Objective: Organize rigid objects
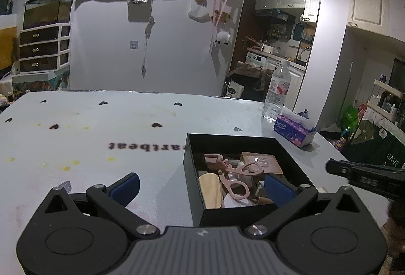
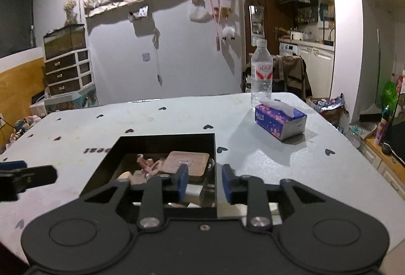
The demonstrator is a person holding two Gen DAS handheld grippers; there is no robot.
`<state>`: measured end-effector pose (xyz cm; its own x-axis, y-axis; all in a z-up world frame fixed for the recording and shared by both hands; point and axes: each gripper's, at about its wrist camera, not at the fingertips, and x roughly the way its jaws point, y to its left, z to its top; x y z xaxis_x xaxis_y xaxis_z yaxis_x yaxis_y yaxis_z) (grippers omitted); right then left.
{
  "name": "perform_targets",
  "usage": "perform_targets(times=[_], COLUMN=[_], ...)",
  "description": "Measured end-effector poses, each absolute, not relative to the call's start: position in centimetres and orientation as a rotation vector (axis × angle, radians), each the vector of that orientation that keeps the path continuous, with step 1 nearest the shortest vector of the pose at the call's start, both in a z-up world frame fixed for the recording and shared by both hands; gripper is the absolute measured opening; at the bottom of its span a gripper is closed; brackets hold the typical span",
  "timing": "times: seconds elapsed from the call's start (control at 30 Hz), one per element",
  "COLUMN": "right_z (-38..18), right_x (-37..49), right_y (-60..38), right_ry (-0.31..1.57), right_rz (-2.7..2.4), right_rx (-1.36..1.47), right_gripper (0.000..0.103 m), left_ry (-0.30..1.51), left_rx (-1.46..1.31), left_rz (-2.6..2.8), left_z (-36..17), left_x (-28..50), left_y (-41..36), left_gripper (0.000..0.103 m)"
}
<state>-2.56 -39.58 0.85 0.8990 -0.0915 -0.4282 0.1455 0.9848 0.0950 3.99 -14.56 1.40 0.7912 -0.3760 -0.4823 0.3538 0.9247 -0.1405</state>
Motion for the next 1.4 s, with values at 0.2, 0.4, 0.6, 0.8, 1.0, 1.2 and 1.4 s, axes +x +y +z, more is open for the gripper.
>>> perform_targets(times=[0.2, 0.4, 0.6, 0.8, 1.0, 1.2, 1.4], right_z=[0.8, 1.1, 1.0, 1.0, 0.8, 0.6, 0.5], right_x=[-5.5, -8.5, -10.3, -11.4, -11.9, -12.1, -12.0], right_y=[-38.9, -38.0, -37.0, -37.0, -36.7, -36.2, -35.8], right_ry=[0.404, 0.353, 0.345, 0.329, 0.330, 0.334, 0.338], right_rz=[-0.140, -0.201, -0.202, -0.229, -0.233, -0.239, -0.242], right_rx=[0.125, 0.104, 0.074, 0.085, 0.075, 0.050, 0.029], right_gripper=[0.072, 0.080, 0.092, 0.100, 0.103, 0.103, 0.103], left_ry=[0.498, 0.465, 0.428, 0.398, 0.388, 0.392, 0.390], left_rx=[-0.031, 0.002, 0.037, 0.063, 0.073, 0.071, 0.065], left_rz=[-0.390, -0.360, -0.342, -0.331, -0.316, -0.310, -0.304], left_z=[1.2, 1.1, 1.1, 1.3, 1.2, 0.9, 0.8], left_x=[2.2, 0.3, -1.8, -3.4, -4.3, -4.9, -5.1], left_y=[-14.0, -13.5, -13.3, -13.3, -13.1, -12.9, -12.8], left_gripper=[0.103, 0.103, 0.103, 0.103, 0.103, 0.103, 0.103])
